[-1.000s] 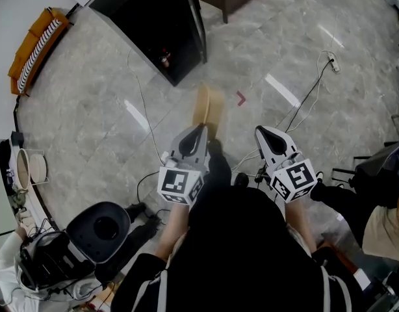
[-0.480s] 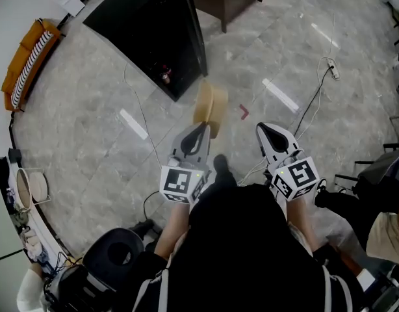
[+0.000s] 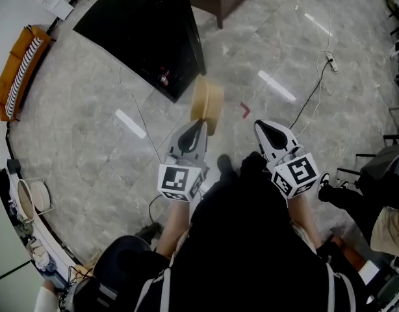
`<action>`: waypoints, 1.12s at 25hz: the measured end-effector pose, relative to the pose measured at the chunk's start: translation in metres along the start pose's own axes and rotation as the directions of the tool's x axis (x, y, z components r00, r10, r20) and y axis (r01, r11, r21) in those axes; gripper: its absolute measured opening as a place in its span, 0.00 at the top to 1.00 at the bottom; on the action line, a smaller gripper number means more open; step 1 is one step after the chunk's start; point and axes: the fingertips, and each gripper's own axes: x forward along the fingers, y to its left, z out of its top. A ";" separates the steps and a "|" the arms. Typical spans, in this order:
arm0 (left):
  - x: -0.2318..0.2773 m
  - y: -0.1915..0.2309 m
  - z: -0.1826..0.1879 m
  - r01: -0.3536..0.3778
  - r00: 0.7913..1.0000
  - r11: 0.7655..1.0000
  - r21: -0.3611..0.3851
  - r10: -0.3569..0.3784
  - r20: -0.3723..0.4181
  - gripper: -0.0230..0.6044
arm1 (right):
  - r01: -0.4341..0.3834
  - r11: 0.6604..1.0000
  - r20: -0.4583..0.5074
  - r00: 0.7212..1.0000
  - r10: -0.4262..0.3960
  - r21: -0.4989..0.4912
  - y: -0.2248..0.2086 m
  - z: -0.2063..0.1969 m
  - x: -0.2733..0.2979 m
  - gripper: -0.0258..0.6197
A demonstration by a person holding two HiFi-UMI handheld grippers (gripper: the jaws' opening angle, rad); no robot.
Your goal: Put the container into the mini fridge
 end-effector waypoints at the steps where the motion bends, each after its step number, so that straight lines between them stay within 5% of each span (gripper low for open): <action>1: 0.004 0.004 0.000 0.001 1.000 1.000 -0.003 -0.001 -0.004 0.90 | 0.001 1.000 -0.001 1.000 -0.001 0.002 -0.003 0.002 0.005 0.93; 14: 0.076 0.046 0.017 -0.053 0.998 0.998 -0.016 0.052 -0.046 0.90 | -0.078 0.997 -0.020 0.997 0.079 0.026 -0.061 0.024 0.082 0.93; 28: 0.178 0.079 0.058 -0.222 0.975 0.974 -0.035 0.221 -0.040 0.90 | -0.269 0.963 -0.029 0.963 0.269 -0.001 -0.151 0.075 0.174 0.93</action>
